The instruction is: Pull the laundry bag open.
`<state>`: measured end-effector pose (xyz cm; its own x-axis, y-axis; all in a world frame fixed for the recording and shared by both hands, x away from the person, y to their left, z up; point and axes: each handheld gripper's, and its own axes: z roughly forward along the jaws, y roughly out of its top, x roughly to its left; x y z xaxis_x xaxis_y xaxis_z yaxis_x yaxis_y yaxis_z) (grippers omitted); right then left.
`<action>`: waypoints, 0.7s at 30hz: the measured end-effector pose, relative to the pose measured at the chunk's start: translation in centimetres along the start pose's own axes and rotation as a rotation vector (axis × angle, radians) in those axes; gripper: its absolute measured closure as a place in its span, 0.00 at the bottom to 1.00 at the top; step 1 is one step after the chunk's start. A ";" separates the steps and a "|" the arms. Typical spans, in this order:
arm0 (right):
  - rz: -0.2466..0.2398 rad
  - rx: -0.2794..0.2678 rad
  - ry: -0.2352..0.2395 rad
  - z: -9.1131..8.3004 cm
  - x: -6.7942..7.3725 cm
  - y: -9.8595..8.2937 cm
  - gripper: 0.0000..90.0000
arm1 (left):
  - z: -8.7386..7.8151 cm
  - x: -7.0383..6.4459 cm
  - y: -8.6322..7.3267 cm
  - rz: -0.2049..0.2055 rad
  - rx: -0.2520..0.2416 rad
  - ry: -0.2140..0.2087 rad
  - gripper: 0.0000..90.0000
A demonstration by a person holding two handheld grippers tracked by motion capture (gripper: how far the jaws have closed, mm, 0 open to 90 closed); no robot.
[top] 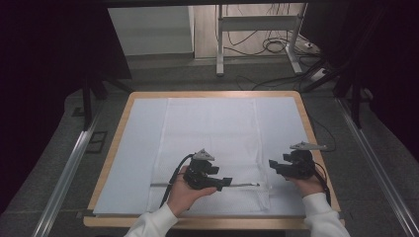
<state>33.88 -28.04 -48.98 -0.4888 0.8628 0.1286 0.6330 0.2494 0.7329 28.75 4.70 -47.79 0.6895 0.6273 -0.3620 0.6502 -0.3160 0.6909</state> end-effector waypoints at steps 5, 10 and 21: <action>0.001 -0.001 0.002 0.0 0.0 0.0 0.35 | 0.7 -0.5 0.2 0.003 0.019 -0.014 0.38; 0.001 -0.007 0.002 -0.2 0.0 0.0 0.35 | 1.0 -0.7 0.3 -0.003 0.015 -0.015 0.38; 0.001 -0.008 -0.003 -0.2 -0.2 0.0 0.35 | 3.0 -1.7 0.9 -0.023 0.042 -0.068 0.42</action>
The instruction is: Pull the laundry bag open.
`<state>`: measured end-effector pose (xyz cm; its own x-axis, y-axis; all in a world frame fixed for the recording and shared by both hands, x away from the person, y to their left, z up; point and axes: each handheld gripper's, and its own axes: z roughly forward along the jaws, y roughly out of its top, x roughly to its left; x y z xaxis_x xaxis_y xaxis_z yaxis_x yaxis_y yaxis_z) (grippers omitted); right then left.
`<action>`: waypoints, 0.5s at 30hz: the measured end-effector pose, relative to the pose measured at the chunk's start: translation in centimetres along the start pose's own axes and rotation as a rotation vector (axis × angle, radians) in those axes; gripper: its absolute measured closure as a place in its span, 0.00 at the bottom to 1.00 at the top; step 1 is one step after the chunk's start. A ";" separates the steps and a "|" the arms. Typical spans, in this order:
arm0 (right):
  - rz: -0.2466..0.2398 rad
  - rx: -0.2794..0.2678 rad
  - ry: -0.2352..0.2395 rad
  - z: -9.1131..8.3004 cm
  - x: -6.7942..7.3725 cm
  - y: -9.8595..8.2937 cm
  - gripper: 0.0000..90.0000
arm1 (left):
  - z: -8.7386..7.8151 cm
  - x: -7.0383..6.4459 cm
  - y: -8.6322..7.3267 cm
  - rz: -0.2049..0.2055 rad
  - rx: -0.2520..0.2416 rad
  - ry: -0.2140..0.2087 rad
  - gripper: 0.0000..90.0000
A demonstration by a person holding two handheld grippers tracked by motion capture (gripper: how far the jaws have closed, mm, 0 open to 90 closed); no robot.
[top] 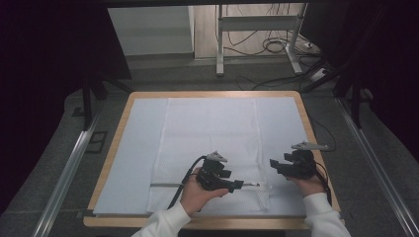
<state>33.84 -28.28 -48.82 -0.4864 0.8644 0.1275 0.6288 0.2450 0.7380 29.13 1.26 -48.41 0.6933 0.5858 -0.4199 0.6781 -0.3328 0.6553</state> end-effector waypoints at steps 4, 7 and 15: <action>-0.001 -0.004 -0.002 -0.1 0.0 0.0 0.35 | 1.0 -0.5 0.5 -0.003 0.012 -0.011 0.42; -0.002 -0.005 -0.003 -0.1 0.0 0.0 0.35 | 1.6 -0.7 0.7 -0.008 0.017 -0.009 0.42; -0.003 -0.008 -0.006 -0.2 -0.1 0.1 0.35 | 2.7 -0.9 1.1 -0.028 0.036 -0.016 0.44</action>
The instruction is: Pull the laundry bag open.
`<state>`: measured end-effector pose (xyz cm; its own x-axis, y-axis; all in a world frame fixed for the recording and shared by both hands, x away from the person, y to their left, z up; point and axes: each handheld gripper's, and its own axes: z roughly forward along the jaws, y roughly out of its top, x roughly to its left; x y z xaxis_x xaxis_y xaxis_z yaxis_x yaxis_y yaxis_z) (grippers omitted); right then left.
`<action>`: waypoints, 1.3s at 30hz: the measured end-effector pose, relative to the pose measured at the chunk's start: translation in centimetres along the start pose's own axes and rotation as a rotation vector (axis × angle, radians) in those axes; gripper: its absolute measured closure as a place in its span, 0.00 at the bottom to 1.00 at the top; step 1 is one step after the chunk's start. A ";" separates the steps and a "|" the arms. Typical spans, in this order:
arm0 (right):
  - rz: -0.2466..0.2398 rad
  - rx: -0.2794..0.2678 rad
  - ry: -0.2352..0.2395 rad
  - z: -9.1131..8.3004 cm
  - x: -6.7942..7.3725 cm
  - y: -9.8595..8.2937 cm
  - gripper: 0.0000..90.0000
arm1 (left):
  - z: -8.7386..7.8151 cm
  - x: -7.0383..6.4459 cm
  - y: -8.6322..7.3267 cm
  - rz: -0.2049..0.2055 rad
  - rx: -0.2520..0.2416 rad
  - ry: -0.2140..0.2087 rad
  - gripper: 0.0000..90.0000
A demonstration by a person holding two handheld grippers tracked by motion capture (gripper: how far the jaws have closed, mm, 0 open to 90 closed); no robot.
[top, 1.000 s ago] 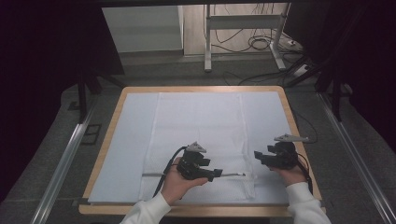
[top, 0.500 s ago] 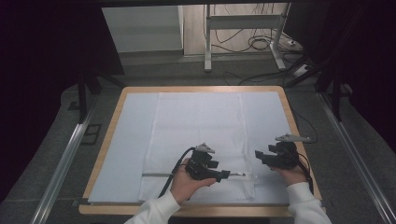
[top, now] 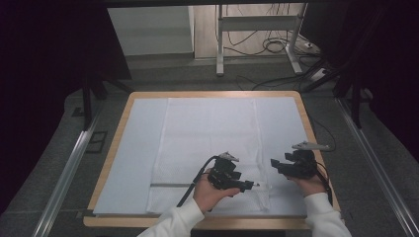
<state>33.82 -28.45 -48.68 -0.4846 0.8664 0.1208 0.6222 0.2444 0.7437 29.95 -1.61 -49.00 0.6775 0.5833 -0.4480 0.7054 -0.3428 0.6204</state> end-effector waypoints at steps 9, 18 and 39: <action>-0.006 0.001 0.000 0.0 0.2 0.0 0.36 | 1.9 0.0 0.5 -0.057 0.040 -0.034 0.48; -0.003 -0.013 -0.011 -0.2 -0.1 0.0 0.36 | 2.8 0.1 0.7 -0.069 0.057 -0.026 0.51; -0.002 -0.017 -0.034 -0.2 -0.2 0.0 0.36 | 4.3 0.5 0.8 -0.093 0.084 -0.051 0.62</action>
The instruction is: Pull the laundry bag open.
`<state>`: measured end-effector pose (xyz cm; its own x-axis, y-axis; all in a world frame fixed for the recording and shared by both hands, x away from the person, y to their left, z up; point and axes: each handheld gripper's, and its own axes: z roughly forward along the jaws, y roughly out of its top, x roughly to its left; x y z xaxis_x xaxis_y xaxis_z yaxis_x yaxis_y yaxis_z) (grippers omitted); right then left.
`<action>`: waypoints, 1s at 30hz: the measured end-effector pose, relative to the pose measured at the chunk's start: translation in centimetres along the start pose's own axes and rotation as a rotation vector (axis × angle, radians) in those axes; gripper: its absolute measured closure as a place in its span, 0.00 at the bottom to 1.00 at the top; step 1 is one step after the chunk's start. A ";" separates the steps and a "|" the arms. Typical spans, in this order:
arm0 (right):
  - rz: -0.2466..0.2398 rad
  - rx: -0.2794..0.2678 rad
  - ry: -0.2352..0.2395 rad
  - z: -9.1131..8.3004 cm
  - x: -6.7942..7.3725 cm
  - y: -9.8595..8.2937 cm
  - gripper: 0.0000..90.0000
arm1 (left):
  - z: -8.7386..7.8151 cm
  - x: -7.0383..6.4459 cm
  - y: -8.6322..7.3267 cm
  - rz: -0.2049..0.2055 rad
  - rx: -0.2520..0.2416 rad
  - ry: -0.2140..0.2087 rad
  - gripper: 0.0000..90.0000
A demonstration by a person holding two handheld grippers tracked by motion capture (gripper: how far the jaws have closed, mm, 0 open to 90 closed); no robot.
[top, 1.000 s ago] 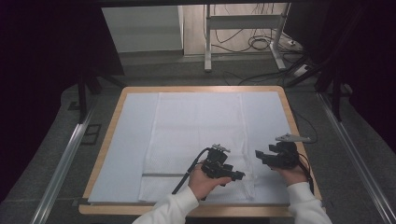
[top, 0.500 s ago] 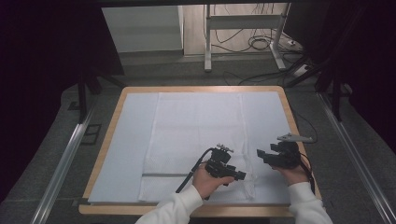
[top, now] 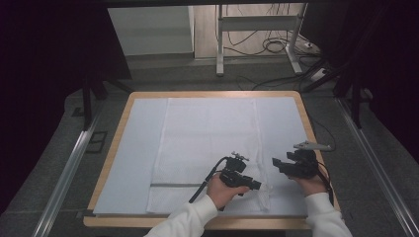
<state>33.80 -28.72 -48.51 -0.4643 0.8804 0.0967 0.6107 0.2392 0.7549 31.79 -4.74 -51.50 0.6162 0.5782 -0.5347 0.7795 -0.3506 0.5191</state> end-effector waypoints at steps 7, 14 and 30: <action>0.009 -0.013 -0.008 -0.2 -0.1 0.1 0.36 | 0.2 -0.1 -0.1 0.004 0.002 0.004 0.66; 0.007 -0.014 -0.012 -0.3 -0.3 0.1 0.36 | 0.3 -0.3 -0.5 0.010 0.002 -0.001 0.67; 0.009 -0.021 -0.021 -0.4 -0.3 0.1 0.36 | 0.4 -0.4 -1.0 -0.002 0.007 -0.032 0.67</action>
<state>33.76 -29.13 -48.18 -0.4448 0.8911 0.0901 0.6015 0.2227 0.7672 30.85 -4.86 -52.05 0.6175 0.5551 -0.5573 0.7817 -0.3548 0.5129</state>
